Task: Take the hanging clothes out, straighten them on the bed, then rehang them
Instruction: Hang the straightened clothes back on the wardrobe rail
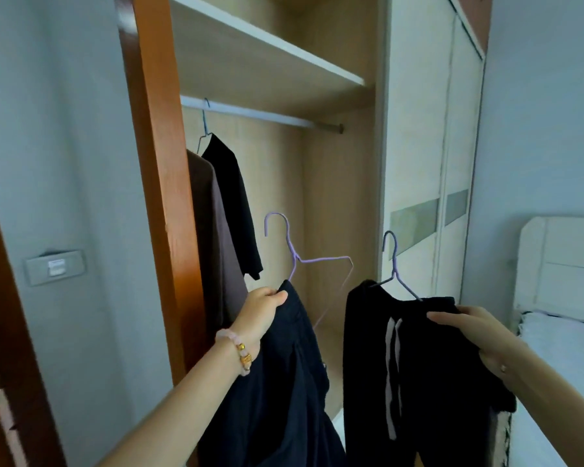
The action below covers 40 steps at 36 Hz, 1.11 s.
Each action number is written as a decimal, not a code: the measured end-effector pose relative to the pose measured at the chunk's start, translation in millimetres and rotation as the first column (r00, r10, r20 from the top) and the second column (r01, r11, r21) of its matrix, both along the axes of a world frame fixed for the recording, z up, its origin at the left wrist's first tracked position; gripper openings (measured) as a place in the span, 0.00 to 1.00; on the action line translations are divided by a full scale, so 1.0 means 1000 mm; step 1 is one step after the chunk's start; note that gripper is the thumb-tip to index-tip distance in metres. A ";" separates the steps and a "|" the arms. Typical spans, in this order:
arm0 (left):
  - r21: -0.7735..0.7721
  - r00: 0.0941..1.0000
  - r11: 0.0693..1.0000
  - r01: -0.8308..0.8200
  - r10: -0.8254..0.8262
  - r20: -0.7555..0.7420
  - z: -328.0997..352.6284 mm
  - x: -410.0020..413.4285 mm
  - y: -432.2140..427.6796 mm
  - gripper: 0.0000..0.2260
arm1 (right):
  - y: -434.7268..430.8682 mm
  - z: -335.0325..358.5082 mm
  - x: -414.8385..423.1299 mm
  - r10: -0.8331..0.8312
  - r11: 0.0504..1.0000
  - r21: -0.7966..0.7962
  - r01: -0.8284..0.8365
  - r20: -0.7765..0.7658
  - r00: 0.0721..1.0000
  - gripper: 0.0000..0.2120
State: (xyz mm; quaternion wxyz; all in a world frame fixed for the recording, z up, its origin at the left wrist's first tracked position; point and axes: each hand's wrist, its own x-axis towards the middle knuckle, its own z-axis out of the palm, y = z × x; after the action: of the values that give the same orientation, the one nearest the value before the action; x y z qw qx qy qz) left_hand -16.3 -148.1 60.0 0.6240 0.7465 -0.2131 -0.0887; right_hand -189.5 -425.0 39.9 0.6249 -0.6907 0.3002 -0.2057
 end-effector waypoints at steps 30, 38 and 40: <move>-0.249 0.971 0.943 -0.220 0.236 0.033 0.053 0.289 -0.191 0.05 | -0.145 0.061 0.265 0.147 0.989 -0.035 -0.145 0.061 0.987 0.08; -0.322 0.944 0.900 -0.294 0.326 0.049 0.092 0.349 -0.199 0.09 | -0.152 0.116 0.375 0.277 0.957 -0.119 -0.263 0.121 0.953 0.03; -0.307 0.940 0.905 -0.294 0.333 0.080 0.100 0.357 -0.198 0.09 | -0.156 0.131 0.397 0.309 0.947 -0.154 -0.283 0.180 0.934 0.05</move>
State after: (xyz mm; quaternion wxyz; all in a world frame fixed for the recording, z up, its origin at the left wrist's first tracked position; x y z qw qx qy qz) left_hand 340.8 -346.0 160.2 0.7176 0.6755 -0.1411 0.0939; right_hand 207.9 -580.7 170.7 0.6315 -0.7413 0.1141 -0.1966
